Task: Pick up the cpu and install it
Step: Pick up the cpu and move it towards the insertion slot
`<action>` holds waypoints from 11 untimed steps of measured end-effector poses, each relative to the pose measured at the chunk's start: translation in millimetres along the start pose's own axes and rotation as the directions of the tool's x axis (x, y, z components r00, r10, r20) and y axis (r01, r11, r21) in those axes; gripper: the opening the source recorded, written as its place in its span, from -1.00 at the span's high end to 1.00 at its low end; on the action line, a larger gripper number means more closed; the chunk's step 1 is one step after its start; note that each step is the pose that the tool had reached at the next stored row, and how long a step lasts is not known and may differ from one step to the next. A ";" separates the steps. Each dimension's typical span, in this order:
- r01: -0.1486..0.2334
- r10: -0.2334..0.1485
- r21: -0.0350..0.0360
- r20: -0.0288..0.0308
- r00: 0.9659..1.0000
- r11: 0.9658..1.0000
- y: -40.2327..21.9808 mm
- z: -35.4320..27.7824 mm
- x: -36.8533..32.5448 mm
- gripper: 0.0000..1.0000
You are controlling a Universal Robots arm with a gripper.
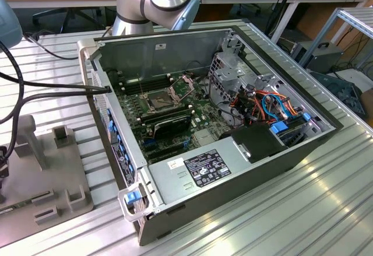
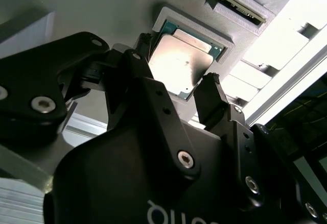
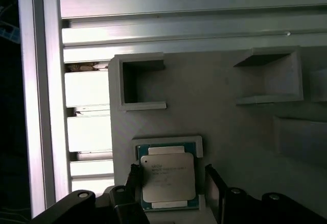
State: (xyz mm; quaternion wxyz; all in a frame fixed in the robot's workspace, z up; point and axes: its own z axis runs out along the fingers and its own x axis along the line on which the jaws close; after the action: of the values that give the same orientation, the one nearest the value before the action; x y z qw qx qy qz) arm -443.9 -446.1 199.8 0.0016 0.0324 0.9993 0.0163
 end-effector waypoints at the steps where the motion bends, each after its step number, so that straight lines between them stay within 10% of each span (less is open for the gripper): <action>1: 0.012 -0.012 0.000 0.000 1.000 1.000 0.0 0.1 0.0 -0.23; 11: 0.031 -0.031 0.000 -0.001 1.000 1.000 0.4 1.4 0.3 -0.23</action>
State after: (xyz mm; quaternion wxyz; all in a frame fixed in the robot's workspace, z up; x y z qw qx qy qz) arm -444.2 -445.6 198.5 0.0013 0.0167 0.9997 0.0163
